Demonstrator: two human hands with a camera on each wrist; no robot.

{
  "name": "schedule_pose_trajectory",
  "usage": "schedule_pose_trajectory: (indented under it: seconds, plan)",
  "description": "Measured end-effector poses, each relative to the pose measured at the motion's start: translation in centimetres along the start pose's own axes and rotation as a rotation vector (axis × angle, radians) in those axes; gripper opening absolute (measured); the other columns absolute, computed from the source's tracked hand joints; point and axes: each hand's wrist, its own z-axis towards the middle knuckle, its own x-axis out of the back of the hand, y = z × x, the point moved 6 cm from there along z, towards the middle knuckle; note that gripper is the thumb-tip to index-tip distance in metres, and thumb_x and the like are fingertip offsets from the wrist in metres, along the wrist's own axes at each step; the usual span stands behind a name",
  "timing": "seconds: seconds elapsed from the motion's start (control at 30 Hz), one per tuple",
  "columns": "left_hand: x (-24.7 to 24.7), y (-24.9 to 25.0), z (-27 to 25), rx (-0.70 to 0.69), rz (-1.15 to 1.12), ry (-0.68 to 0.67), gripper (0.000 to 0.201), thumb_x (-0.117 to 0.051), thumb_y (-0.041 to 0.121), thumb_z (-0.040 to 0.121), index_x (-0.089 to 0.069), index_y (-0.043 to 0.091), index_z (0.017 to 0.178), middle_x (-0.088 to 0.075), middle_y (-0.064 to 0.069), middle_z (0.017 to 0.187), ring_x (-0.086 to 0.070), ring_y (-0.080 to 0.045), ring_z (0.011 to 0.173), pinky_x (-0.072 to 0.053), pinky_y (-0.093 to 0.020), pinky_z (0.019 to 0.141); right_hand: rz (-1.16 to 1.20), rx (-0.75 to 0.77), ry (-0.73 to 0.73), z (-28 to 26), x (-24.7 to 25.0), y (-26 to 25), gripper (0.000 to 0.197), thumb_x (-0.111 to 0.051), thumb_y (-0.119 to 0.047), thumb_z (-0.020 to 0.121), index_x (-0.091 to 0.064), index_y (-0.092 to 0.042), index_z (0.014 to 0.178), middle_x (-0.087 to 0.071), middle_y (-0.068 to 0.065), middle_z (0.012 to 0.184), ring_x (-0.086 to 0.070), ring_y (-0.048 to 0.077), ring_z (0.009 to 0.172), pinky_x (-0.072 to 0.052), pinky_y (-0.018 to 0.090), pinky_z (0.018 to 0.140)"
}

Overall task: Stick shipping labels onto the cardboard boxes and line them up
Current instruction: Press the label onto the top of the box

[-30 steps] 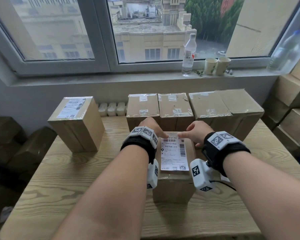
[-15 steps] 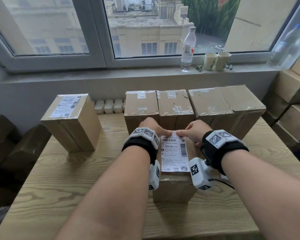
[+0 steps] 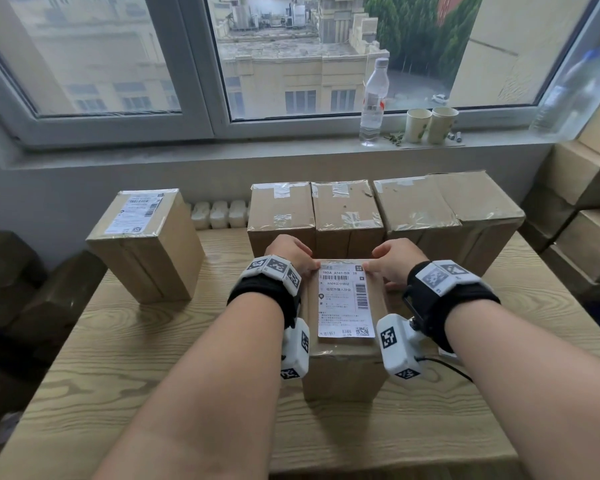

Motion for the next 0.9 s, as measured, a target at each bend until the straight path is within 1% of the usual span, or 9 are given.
schedule_pose_trajectory:
  seconds: [0.1,0.2,0.3,0.4,0.47,0.57,0.63,0.77,0.9]
  plan:
    - [0.1,-0.4,-1.1,0.025,0.042,0.001,0.062,-0.087,0.031,0.067,-0.061,0.013,0.12,-0.064,-0.004,0.118,-0.06,-0.024,0.109,-0.051,-0.042,0.095,-0.062,0.007,-0.036,-1.1,-0.2,0.0,0.063,-0.073,-0.033,0.082,-0.049,-0.006,0.134,-0.056,0.01,0.132,-0.058,0.028,0.115,-0.054,0.043,0.091]
    - [-0.1,-0.8,-2.4,0.03,0.063,0.008,0.077,-0.087,0.033,0.066,-0.052,0.012,0.13,-0.059,-0.005,0.127,-0.056,-0.026,0.115,-0.05,-0.044,0.096,-0.119,0.023,-0.037,-2.2,-0.2,0.2,0.06,-0.073,-0.035,0.082,-0.053,-0.003,0.128,-0.059,0.013,0.127,-0.059,0.029,0.113,-0.052,0.044,0.094]
    - [-0.4,-1.1,-4.0,0.038,0.067,-0.008,0.078,-0.088,0.031,0.064,-0.05,0.012,0.129,-0.06,-0.006,0.125,-0.058,-0.026,0.111,-0.052,-0.044,0.093,-0.132,0.033,-0.043,-3.5,-0.2,0.4,0.05,-0.074,-0.035,0.081,-0.057,-0.005,0.117,-0.063,0.011,0.117,-0.061,0.028,0.107,-0.054,0.044,0.091]
    - [-0.7,-1.7,-5.3,0.056,0.049,-0.03,0.07,-0.088,0.029,0.065,-0.051,0.012,0.122,-0.062,-0.004,0.118,-0.06,-0.023,0.103,-0.054,-0.044,0.089,-0.126,0.035,-0.064,-4.6,-0.6,0.7,0.029,-0.077,-0.029,0.08,-0.056,-0.014,0.093,-0.065,0.007,0.109,-0.063,0.025,0.103,-0.054,0.043,0.09]
    - [-1.1,-2.2,-6.1,0.07,0.038,-0.045,0.069,-0.086,0.028,0.067,-0.05,0.012,0.124,-0.061,-0.003,0.118,-0.058,-0.022,0.102,-0.054,-0.043,0.09,-0.128,0.035,-0.072,-5.4,-0.9,1.1,0.029,-0.077,-0.028,0.079,-0.05,-0.019,0.081,-0.065,0.006,0.107,-0.064,0.024,0.1,-0.054,0.042,0.09]
    - [-1.2,-2.6,-7.3,0.077,0.038,-0.061,0.07,-0.087,0.028,0.067,-0.05,0.012,0.125,-0.06,-0.001,0.112,-0.059,-0.022,0.105,-0.053,-0.042,0.092,-0.115,0.032,-0.086,-6.6,-1.3,1.5,0.031,-0.078,-0.028,0.078,-0.048,-0.02,0.078,-0.064,0.005,0.102,-0.065,0.023,0.097,-0.055,0.042,0.089]
    - [-1.5,-2.8,-8.0,0.077,0.05,-0.086,0.069,-0.088,0.028,0.066,-0.051,0.013,0.122,-0.06,0.0,0.109,-0.06,-0.022,0.106,-0.053,-0.042,0.092,-0.101,0.028,-0.103,-7.0,-1.6,1.9,0.033,-0.081,-0.028,0.074,-0.051,-0.019,0.086,-0.065,0.004,0.106,-0.065,0.023,0.099,-0.055,0.042,0.089]
    - [-2.3,-2.7,-9.2,0.02,0.1,-0.171,0.064,-0.089,0.026,0.062,-0.059,0.016,0.118,-0.067,0.0,0.114,-0.063,-0.02,0.103,-0.053,-0.036,0.089,-0.112,0.067,-0.108,-7.8,-1.9,1.9,0.089,-0.089,-0.028,0.061,-0.037,-0.013,0.132,-0.06,0.005,0.122,-0.059,0.025,0.112,-0.049,0.045,0.096]
    - [-2.7,-2.3,-10.4,-0.068,0.115,-0.21,0.055,-0.088,0.021,0.065,-0.064,0.016,0.114,-0.069,-0.001,0.112,-0.064,-0.017,0.098,-0.048,-0.027,0.076,-0.153,0.179,-0.164,-5.7,-3.3,3.1,0.126,-0.092,-0.047,0.024,-0.038,-0.019,0.134,-0.064,-0.003,0.12,-0.062,0.018,0.11,-0.047,0.039,0.1]
